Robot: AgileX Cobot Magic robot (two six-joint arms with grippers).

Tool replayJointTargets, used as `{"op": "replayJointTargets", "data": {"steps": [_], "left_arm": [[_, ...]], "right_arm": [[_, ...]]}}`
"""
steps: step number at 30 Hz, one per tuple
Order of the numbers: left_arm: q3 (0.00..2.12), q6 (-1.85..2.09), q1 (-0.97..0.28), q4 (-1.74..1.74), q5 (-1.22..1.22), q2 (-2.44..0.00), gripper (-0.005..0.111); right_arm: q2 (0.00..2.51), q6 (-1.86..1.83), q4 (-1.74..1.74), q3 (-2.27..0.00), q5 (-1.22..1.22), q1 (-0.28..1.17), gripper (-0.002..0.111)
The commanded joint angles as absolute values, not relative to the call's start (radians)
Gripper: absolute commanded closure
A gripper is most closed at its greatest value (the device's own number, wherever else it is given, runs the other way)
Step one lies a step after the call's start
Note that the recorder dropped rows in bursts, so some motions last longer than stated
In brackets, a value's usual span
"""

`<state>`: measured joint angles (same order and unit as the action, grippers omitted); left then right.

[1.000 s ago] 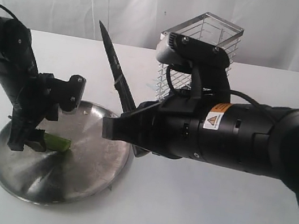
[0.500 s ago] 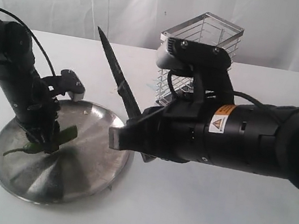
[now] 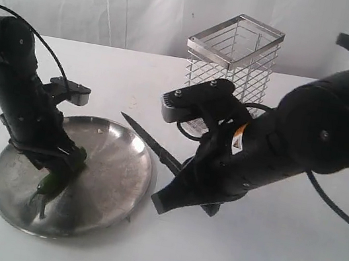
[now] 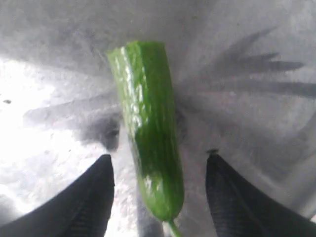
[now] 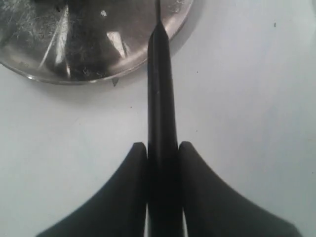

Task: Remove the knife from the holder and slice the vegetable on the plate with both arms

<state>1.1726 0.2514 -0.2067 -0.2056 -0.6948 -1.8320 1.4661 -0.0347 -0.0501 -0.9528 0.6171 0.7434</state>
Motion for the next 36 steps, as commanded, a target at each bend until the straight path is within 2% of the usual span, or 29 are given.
{"op": "replayJointTargets", "data": {"steps": [1, 7, 15, 36], "left_arm": [[1.188, 0.222, -0.205, -0.029, -0.825, -1.732, 0.048], [1.188, 0.175, -0.151, -0.008, -0.835, -1.639, 0.048], [1.186, 0.187, -0.151, -0.104, -0.781, -1.629, 0.048], [1.186, 0.267, -0.151, -0.235, -0.730, -1.629, 0.048]], "right_arm": [[1.548, -0.153, -0.055, -1.018, 0.632, 0.771, 0.108], [1.672, -0.173, -0.055, -1.113, 0.625, 0.822, 0.108], [1.779, -0.175, -0.055, -1.204, 0.623, 0.855, 0.108], [1.842, -0.149, -0.010, -1.225, 0.535, 0.855, 0.108]]}}
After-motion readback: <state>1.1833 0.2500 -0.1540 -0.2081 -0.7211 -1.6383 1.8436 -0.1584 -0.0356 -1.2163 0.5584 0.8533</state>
